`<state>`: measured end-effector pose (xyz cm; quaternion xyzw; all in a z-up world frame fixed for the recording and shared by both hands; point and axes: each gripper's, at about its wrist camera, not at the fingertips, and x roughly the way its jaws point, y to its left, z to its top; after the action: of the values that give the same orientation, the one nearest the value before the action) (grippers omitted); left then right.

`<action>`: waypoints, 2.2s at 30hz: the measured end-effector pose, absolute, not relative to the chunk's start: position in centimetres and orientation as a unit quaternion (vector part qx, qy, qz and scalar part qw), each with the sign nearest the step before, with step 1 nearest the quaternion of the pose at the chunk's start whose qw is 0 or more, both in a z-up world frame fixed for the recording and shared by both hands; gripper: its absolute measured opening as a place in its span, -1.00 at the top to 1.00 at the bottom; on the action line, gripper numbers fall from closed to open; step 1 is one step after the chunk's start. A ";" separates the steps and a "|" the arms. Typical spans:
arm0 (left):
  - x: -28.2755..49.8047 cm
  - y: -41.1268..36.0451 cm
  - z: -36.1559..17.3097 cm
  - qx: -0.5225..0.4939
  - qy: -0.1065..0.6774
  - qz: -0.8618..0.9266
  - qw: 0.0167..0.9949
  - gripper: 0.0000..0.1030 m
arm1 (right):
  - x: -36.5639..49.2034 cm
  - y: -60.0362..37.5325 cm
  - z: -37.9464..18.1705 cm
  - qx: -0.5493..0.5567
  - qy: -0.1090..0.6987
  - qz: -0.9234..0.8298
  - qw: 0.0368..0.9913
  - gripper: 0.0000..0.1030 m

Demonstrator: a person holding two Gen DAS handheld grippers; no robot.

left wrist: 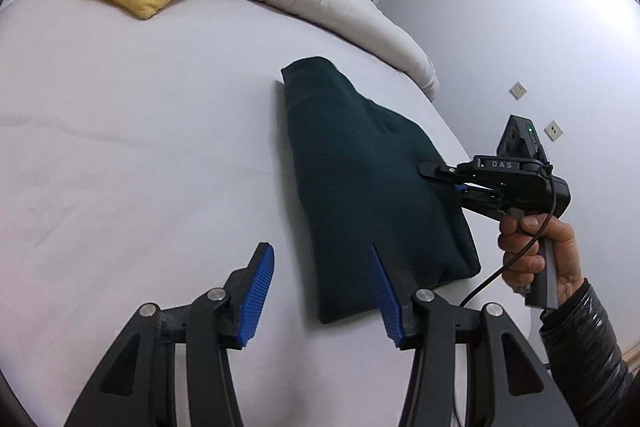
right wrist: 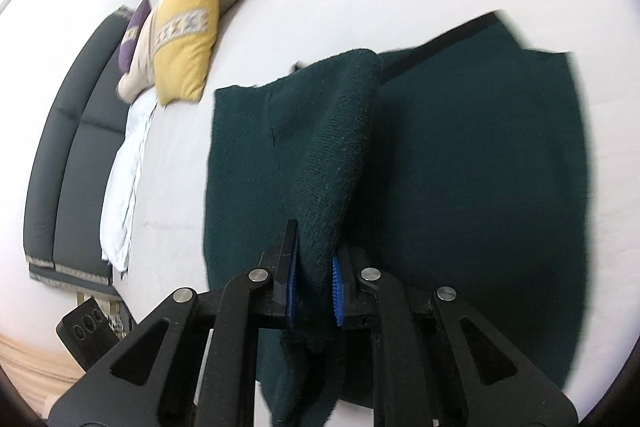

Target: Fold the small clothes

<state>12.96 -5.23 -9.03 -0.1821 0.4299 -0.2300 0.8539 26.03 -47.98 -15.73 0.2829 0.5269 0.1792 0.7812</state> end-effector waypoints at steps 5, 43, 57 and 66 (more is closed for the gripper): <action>14.5 -8.0 -8.3 -0.152 0.424 -0.239 0.860 -0.03 | 25.2 -52.9 -15.4 0.297 0.517 0.155 0.788 0.77; 20.8 -17.7 -10.7 -0.037 0.438 -0.222 0.870 -0.36 | 16.1 -58.4 -19.0 0.369 0.503 0.155 0.766 0.15; 21.1 -18.8 -10.2 -0.020 0.432 -0.216 0.876 -0.37 | 18.6 -58.9 -21.0 0.423 0.482 0.159 0.751 0.80; 21.7 -21.5 -11.3 0.040 0.422 -0.220 0.879 -0.47 | 16.4 -61.9 -24.2 0.458 0.462 0.170 0.740 0.83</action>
<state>21.67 -21.48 -11.27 0.0399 0.4220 -0.2201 0.8786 16.36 -61.92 -24.24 0.4577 0.4625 0.1704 0.7400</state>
